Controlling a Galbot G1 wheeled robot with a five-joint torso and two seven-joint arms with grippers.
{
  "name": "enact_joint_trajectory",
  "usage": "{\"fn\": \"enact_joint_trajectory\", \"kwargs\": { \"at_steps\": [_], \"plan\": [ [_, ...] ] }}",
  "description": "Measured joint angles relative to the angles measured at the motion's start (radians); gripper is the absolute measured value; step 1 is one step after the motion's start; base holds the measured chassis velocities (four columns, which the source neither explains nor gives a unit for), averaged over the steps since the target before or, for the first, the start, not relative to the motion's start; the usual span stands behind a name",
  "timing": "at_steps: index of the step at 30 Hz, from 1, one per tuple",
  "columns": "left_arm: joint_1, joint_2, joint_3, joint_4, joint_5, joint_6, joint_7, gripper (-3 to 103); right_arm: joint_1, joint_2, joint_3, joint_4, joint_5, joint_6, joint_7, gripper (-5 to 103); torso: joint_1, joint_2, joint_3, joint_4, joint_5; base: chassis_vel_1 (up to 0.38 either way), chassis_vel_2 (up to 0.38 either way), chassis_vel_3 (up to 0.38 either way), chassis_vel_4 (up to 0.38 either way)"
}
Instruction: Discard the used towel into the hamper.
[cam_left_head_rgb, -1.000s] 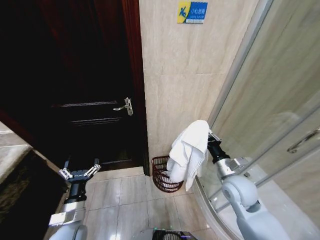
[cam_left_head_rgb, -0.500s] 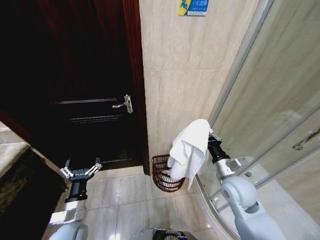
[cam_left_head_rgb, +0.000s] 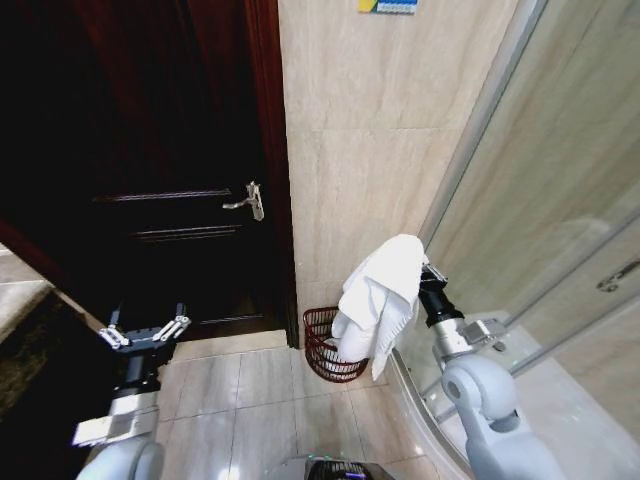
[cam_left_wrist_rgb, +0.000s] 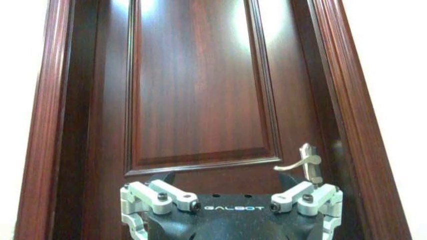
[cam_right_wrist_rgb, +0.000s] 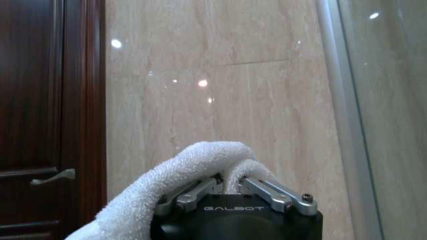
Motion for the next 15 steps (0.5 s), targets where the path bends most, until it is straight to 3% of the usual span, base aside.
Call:
{"fn": "enact_joint_trajectory", "kwargs": {
  "at_steps": [8,15],
  "plan": [
    [0.016,-0.035,0.046,0.01,0.013,-0.019,0.003,100,0.009,0.011,-0.006,0.008,-0.021,-0.008,0.005,4,-0.017,-0.038,-0.021,0.0001,0.0002,0.0,0.0,0.0,0.0],
    [-0.007,-0.051,0.139,0.076,0.082,-0.051,0.003,100,-0.01,0.029,0.025,0.009,-0.028,0.006,0.004,4,-0.031,-0.071,-0.039,-0.0003,-0.0002,0.0,0.0,0.0,0.0]
  ]
}}
